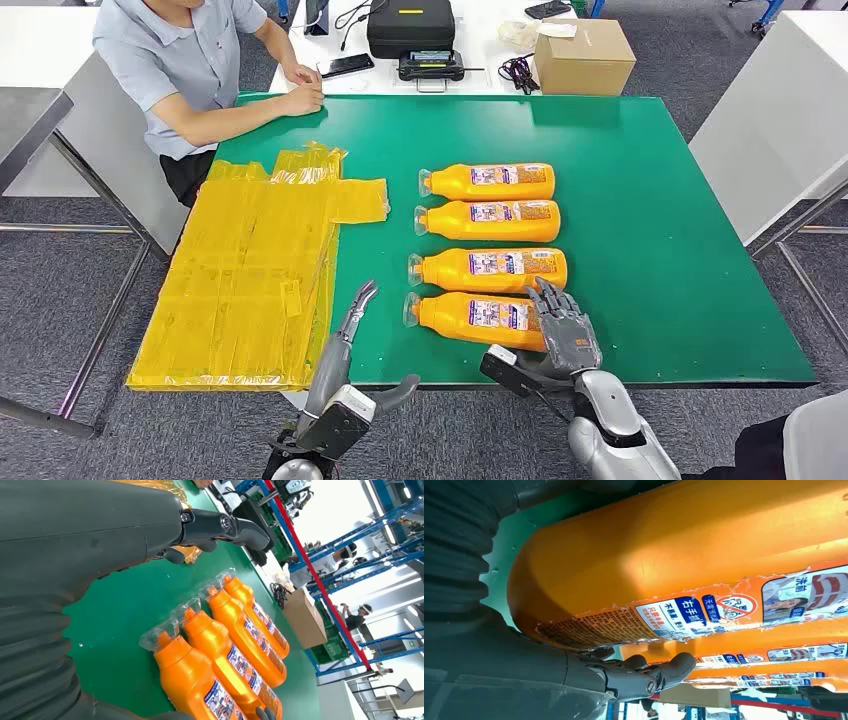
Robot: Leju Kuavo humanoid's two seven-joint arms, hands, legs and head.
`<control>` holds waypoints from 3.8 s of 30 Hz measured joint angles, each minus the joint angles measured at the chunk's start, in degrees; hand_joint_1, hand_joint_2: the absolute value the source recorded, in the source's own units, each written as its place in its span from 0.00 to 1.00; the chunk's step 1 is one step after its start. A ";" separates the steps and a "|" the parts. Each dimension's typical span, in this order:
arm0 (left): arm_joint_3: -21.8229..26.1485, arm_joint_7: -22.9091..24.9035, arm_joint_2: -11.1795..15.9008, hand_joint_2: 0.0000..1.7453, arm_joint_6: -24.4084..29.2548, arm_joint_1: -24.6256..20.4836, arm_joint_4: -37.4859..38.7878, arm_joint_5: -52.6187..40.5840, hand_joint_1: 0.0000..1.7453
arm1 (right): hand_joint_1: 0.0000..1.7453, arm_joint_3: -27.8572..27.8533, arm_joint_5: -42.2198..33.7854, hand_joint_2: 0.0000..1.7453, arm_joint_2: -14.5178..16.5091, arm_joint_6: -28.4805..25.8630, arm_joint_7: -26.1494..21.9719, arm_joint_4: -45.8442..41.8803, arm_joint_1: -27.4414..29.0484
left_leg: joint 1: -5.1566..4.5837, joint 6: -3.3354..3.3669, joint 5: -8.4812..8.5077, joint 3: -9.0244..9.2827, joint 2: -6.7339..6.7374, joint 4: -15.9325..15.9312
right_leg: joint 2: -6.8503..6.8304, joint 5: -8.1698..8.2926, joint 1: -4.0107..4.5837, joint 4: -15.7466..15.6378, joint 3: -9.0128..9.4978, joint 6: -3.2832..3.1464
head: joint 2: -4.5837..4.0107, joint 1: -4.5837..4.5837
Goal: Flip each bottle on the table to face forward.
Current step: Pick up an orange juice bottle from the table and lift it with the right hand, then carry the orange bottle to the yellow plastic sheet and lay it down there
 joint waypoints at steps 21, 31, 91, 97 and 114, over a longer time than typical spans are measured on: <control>-0.70 -0.20 -0.31 1.00 -0.15 -0.65 1.12 0.26 0.00 | 1.00 -0.18 -10.41 1.00 -0.86 4.25 -5.31 0.14 -0.28 | 0.01 0.05 -0.13 0.36 0.07 0.00 | 0.03 -0.02 0.01 -0.03 0.24 0.00 | 0.00 0.01; -0.67 -2.50 -0.31 1.00 -0.12 -0.81 1.40 5.17 0.00 | 1.00 -0.73 -16.23 1.00 -0.99 4.75 -7.75 0.08 0.52 | 0.01 0.08 -0.16 0.48 0.10 0.00 | 0.04 -0.03 0.01 -0.04 0.32 0.00 | 0.00 0.01; -0.93 -6.96 -1.25 1.00 -20.30 -8.16 10.35 55.28 0.00 | 0.99 8.62 -43.22 1.00 8.42 23.10 -26.87 2.30 -5.07 | 0.00 0.11 -0.15 -0.11 0.01 0.00 | 0.06 -0.05 0.00 0.02 -0.08 0.03 | 0.00 0.01; -1.03 -6.69 -1.27 1.00 -21.39 -8.84 11.32 55.85 0.27 | 0.91 9.47 -43.87 1.00 8.42 23.27 -26.87 3.44 -5.96 | 0.01 0.11 -0.15 -0.12 0.00 0.00 | 0.06 -0.05 0.00 0.02 -0.08 0.03 | 0.00 0.01; -1.55 -6.20 -1.33 1.00 -22.38 -9.79 12.85 55.11 1.00 | 0.00 10.12 -47.61 1.00 9.19 24.96 -26.86 4.03 -6.26 | 0.00 0.11 -0.15 -0.12 0.00 0.00 | 0.06 -0.05 0.00 0.02 -0.09 0.03 | 0.00 0.01</control>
